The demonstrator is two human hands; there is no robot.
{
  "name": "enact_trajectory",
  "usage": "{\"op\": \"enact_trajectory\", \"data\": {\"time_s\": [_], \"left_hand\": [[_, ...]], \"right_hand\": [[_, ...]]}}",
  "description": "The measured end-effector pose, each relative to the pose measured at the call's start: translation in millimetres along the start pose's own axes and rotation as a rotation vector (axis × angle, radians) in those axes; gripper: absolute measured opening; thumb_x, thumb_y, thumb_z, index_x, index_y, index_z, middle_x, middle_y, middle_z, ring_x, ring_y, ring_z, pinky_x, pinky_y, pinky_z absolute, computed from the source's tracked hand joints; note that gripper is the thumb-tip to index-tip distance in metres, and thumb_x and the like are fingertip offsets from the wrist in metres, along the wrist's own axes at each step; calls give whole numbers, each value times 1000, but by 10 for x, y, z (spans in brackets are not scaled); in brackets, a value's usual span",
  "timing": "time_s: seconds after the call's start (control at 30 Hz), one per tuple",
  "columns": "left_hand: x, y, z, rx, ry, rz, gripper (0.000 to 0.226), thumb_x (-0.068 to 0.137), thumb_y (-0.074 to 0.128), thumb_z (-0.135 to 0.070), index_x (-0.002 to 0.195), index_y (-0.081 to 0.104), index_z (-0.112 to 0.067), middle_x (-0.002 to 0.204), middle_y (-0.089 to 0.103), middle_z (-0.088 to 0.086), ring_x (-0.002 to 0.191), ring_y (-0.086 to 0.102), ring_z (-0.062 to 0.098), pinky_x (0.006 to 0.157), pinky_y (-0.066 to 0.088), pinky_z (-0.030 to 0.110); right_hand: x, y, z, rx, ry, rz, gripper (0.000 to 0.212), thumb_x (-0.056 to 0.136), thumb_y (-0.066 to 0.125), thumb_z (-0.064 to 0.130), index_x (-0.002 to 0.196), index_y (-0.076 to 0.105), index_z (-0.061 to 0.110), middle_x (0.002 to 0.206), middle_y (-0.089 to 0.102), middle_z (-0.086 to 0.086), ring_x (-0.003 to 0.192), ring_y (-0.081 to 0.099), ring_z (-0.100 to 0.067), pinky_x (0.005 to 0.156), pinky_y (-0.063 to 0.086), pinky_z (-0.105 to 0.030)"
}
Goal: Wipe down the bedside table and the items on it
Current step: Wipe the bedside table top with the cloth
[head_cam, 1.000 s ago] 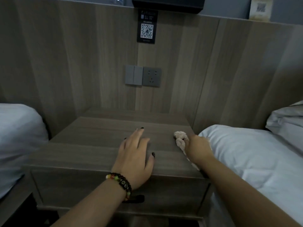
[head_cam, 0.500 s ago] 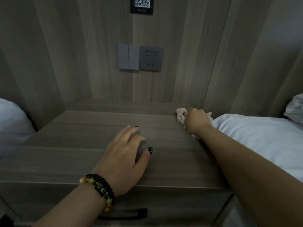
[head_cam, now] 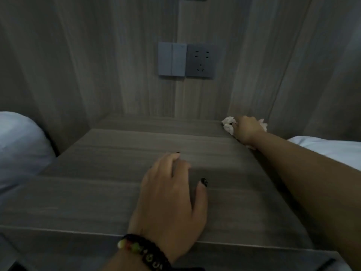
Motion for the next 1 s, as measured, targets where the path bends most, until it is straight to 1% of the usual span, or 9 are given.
{"op": "enact_trajectory", "data": {"time_s": [0.17, 0.27, 0.37, 0.53, 0.6, 0.73, 0.8, 0.93, 1.0], "left_hand": [[3, -40, -39, 18, -43, 49, 50, 87, 26, -54, 119, 51, -24, 141, 40, 2, 130, 37, 18, 107, 33, 37], [26, -34, -32, 15, -73, 80, 44, 94, 33, -50, 130, 42, -26, 150, 25, -2, 137, 22, 13, 113, 22, 34], [-31, -90, -44, -74, -24, -39, 40, 90, 39, -42, 119, 54, -18, 142, 40, 5, 130, 38, 19, 108, 36, 41], [-101, -251, 7, -105, -124, -101, 32, 89, 51, -31, 117, 56, -17, 141, 41, 5, 132, 35, 20, 106, 31, 39], [-110, -367, 131, -45, -170, -122, 34, 91, 50, -34, 120, 56, -17, 141, 39, 4, 133, 34, 19, 107, 30, 38], [-127, -629, 508, -86, -143, -73, 29, 91, 51, -32, 115, 58, -16, 135, 43, 1, 127, 37, 19, 106, 31, 38], [-130, -692, 678, -98, -117, -51, 31, 91, 48, -36, 112, 59, -16, 133, 45, 0, 125, 39, 20, 106, 34, 39], [-117, -635, 793, -9, -150, -35, 37, 88, 43, -41, 110, 60, -17, 127, 50, 0, 120, 45, 21, 99, 41, 38], [-91, -562, 812, 24, -166, -38, 31, 91, 44, -39, 109, 60, -18, 123, 52, -2, 116, 47, 19, 96, 43, 37]], "right_hand": [[-261, -16, 272, 7, -174, 7, 34, 98, 41, 42, 117, 63, 25, 127, 61, -7, 119, 51, -32, 111, 21, -46], [-574, -33, 417, 92, -281, 50, 33, 99, 39, 36, 115, 65, 23, 121, 65, -7, 112, 54, -28, 108, 27, -42], [-1057, -96, 546, 105, -391, 73, 46, 94, 30, 46, 112, 66, 24, 116, 66, -2, 111, 55, -24, 109, 27, -45], [-1999, -271, 584, 158, -536, 70, 27, 98, 46, 23, 117, 63, 14, 113, 67, -7, 106, 58, -24, 90, 38, -29], [-2203, -369, 482, 149, -565, 61, 29, 98, 48, 22, 122, 62, 13, 118, 67, -6, 109, 59, -22, 93, 40, -25], [-2118, -449, 391, 164, -502, 24, 27, 99, 47, 19, 117, 65, 10, 117, 67, -3, 109, 59, -20, 80, 27, -1], [-1934, -401, 422, 143, -445, 19, 26, 100, 45, 22, 110, 67, 11, 110, 68, 0, 103, 60, -21, 74, 28, -10], [-1347, -203, 440, 42, -298, -54, 31, 101, 41, 30, 113, 67, 17, 114, 69, -7, 106, 60, -28, 87, 39, -31], [-1072, -107, 492, 40, -207, -69, 34, 100, 40, 32, 109, 65, 13, 112, 68, -15, 102, 60, -35, 83, 43, -35]]}}
Point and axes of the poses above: each hand's wrist, its own x-axis towards the middle knuckle, its own y-axis out of the palm, z = x × y, the point moved 3 cm from there along x, towards the middle knuckle
